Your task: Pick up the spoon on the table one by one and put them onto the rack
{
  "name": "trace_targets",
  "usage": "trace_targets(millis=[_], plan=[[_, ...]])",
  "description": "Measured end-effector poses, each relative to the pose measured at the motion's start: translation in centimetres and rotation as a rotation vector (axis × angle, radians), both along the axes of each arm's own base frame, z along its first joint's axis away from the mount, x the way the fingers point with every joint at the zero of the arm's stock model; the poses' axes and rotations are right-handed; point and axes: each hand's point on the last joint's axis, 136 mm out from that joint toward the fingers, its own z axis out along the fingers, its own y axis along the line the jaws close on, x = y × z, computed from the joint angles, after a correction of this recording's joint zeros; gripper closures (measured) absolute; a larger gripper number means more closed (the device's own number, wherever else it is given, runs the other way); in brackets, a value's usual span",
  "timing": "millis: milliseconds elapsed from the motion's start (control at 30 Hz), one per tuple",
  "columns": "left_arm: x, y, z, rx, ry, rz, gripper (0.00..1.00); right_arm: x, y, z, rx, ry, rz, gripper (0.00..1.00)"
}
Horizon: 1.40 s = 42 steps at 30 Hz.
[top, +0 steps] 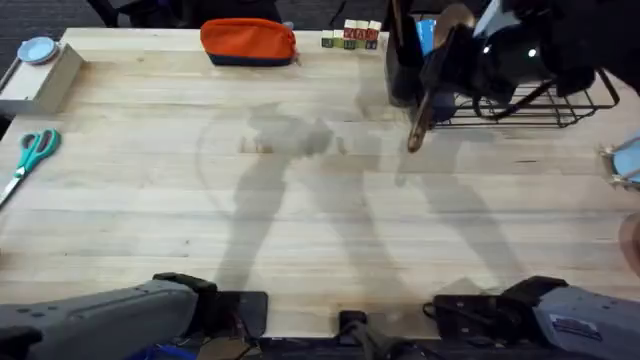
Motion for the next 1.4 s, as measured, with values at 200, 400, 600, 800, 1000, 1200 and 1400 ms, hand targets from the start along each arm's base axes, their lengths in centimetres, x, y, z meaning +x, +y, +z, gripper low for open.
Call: trace_targets(millis=[200,400,600,800,1000,1200,1400], plan=[[0.0,0.0,0.0,0.0,0.0,0.0,0.007,2.9,-0.8,2.3,-0.055,-0.144,0.063,0.968],[0.0,0.0,0.0,0.0,0.0,0.0,0.007,6.1,-2.0,5.8,-0.174,-0.33,0.151,0.968],[0.0,0.0,0.0,0.0,0.0,0.0,0.007,9.6,-2.5,9.5,-0.29,-0.531,0.199,0.967],[0.0,0.0,0.0,0.0,0.0,0.0,0.007,12.0,-1.9,8.9,-0.321,-0.577,0.216,0.967],[0.0,0.0,0.0,0.0,0.0,0.0,0.007,14.0,-1.3,9.6,-0.324,-0.658,0.208,0.967],[0.0,0.0,0.0,0.0,0.0,0.0,0.007,14.9,-1.0,11.4,-0.303,-0.787,0.176,0.967],[0.0,0.0,0.0,0.0,0.0,0.0,0.007,14.5,-0.5,8.5,-0.299,-0.786,0.189,0.967]])
